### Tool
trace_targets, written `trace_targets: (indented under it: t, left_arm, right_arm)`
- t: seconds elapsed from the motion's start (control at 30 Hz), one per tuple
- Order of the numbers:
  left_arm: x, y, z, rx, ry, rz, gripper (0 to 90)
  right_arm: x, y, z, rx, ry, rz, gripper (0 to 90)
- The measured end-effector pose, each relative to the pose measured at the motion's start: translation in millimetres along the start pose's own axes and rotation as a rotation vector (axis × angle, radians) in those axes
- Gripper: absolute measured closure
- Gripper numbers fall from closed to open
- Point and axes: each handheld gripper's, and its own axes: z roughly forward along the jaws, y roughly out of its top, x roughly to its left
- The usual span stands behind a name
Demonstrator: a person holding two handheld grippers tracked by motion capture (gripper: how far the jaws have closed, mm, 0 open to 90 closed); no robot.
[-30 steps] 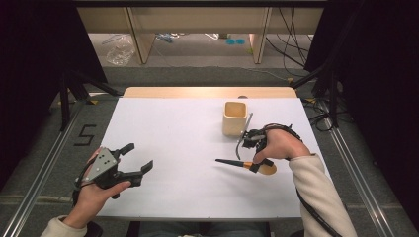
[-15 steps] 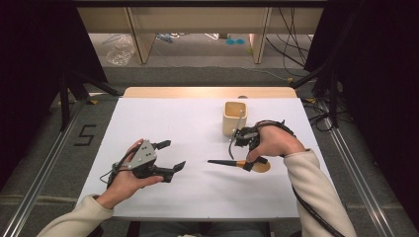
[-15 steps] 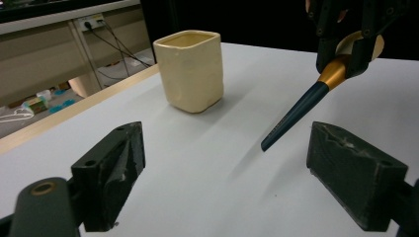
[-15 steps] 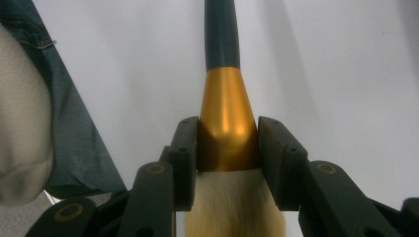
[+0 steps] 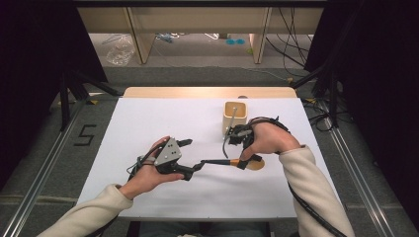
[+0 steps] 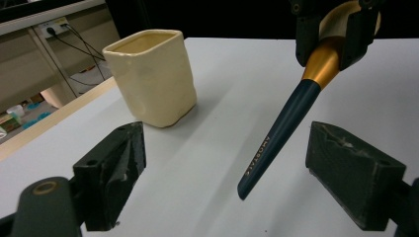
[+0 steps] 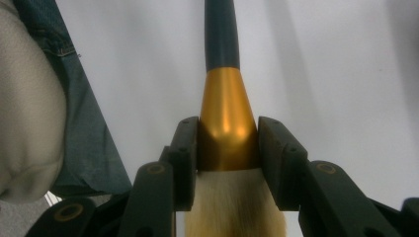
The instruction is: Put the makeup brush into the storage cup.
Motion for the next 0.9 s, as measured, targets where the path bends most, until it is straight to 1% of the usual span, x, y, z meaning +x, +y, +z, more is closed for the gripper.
trace_targets:
  t: [0.07,0.13,0.17,0.2,0.23,0.27,0.37,0.4,0.47,0.5,0.53,0.57,0.6,0.67,0.73,0.77,0.8,0.83,0.87,0.9]
  left_arm:
    - [-1.1,0.9,6.2,0.006,-0.016,0.016,15.5]
    - [-2.7,1.2,10.3,0.015,-0.019,0.021,15.8]
    - [-3.7,1.2,13.0,0.019,-0.023,0.028,15.8]
    - [-5.4,1.0,16.2,0.023,-0.028,0.028,16.0]
    - [-6.6,0.8,18.1,0.023,-0.031,0.026,16.2]
    - [-8.1,0.7,21.5,0.027,-0.044,0.034,16.7]
    - [-10.8,0.3,26.1,0.040,-0.056,0.052,19.1]
    - [-11.8,0.0,27.9,0.043,-0.062,0.061,20.7]
    - [-13.1,-0.1,29.6,0.052,-0.066,0.070,23.8]
    - [-13.6,0.2,31.0,0.055,-0.066,0.094,25.4]
    - [-15.2,0.0,31.8,0.059,-0.070,0.086,27.6]
    - [-16.0,0.1,32.6,0.056,-0.077,0.090,31.6]
    - [-17.0,0.8,33.5,0.057,-0.090,0.105,33.1]
    - [-18.3,0.8,34.2,0.057,-0.097,0.111,37.7]
    - [-19.7,0.9,34.9,0.059,-0.109,0.119,40.9]
    - [-20.6,1.0,35.4,0.059,-0.118,0.123,40.9]
    - [-21.8,0.8,35.9,0.063,-0.127,0.131,42.8]
    - [-22.3,0.8,36.5,0.064,-0.132,0.148,44.8]
    - [-23.2,0.6,36.8,0.068,-0.135,0.149,47.8]
    - [-22.9,0.8,36.7,0.081,-0.137,0.167,47.8]
  right_arm:
    - [0.8,2.7,-0.8,-0.003,0.001,-0.013,62.8]
    - [2.0,6.1,-0.5,-0.008,-0.003,-0.031,62.8]
    - [2.0,6.1,-0.5,-0.008,-0.003,-0.031,62.8]
    - [3.5,7.4,-1.2,0.001,0.003,-0.020,62.8]
    - [3.3,8.6,-1.1,-0.001,0.004,-0.030,62.8]
    - [3.6,9.6,-1.6,0.000,-0.003,-0.032,62.8]
    - [4.6,13.3,-2.4,-0.004,-0.003,-0.044,62.8]
    - [5.6,14.7,-2.7,0.000,0.004,-0.035,62.8]
    - [5.6,17.0,-3.2,0.001,-0.001,-0.049,62.8]
    - [6.1,17.7,-3.2,-0.003,0.002,-0.043,62.8]
    - [5.9,18.9,-3.1,0.001,-0.002,-0.056,62.8]
    - [6.3,20.3,-2.6,-0.001,0.004,-0.053,62.8]
    - [6.9,21.1,-2.7,0.004,0.001,-0.056,62.8]
    - [7.4,22.5,-2.4,0.005,0.001,-0.058,62.8]
    - [7.8,23.5,-2.1,0.009,0.003,-0.063,62.8]
    - [7.8,23.5,-2.1,0.009,0.003,-0.063,62.8]
    - [7.9,24.1,-2.0,0.004,-0.002,-0.070,62.8]
    - [8.1,24.6,-1.8,0.009,0.006,-0.063,62.8]
    - [8.3,25.3,-1.5,0.012,0.000,-0.066,62.8]
    - [8.3,25.3,-1.5,0.012,0.000,-0.066,62.8]
